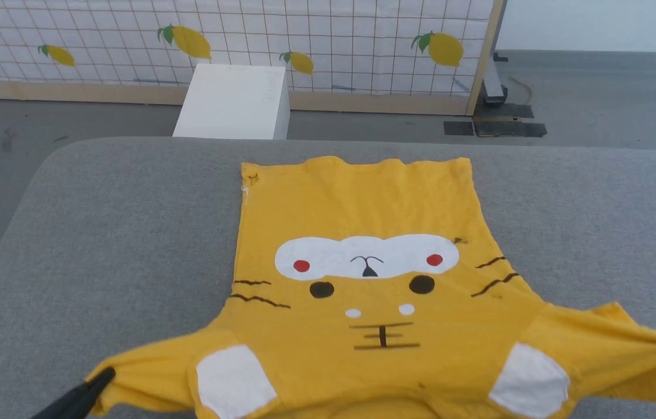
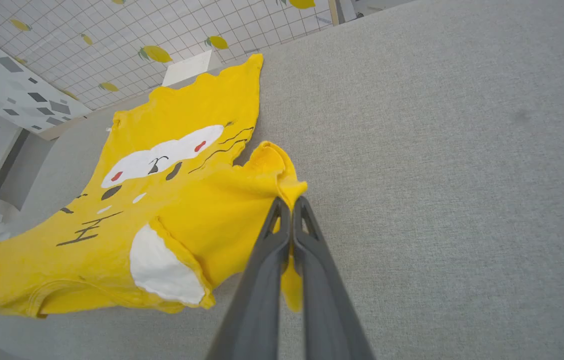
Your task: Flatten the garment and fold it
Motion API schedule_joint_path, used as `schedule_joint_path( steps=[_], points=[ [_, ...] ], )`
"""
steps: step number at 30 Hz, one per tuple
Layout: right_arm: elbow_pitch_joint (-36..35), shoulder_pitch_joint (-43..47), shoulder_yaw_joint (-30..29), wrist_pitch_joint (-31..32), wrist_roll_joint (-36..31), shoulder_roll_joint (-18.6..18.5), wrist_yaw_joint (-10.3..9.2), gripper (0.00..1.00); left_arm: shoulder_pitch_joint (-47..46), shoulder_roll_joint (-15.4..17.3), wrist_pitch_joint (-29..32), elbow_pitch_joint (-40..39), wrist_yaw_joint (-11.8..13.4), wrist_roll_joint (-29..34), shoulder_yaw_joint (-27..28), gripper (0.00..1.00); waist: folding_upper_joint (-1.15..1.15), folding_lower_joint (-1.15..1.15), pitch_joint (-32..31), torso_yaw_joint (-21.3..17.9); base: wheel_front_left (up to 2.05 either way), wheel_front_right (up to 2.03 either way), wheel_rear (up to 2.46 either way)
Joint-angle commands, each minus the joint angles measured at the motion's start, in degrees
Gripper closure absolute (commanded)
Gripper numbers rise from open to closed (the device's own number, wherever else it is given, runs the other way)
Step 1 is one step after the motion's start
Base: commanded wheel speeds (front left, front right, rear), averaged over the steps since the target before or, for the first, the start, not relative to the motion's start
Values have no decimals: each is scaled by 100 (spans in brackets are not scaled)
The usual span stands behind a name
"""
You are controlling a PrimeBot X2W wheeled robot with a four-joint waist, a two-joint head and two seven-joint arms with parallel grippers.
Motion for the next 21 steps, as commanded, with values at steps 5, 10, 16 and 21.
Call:
schedule_joint_path(
  steps=[5, 10, 16, 21],
  points=[
    [-285, 348, -148, 146, 123, 128, 19, 100, 375, 95, -85, -143, 20, 29, 15, 100, 0, 1, 105, 31, 0, 0, 0],
    [-250, 429, 103, -176, -193, 170, 19, 100, 201, -122, -331, -54, -7, 360, -68, 100, 0, 1, 264, 37, 0, 0, 0],
    [491, 328, 948, -1084, -975, 114, 19, 100, -505, -855, -416, 193, -71, 861, -721, 100, 0, 1, 452, -17, 0, 0, 0],
    [1542, 179, 1614, -1669, -1523, -27, 19, 100, -1045, -1323, -243, 466, -62, 1265, -1274, 100, 0, 1, 601, -51, 0, 0, 0]
  ],
)
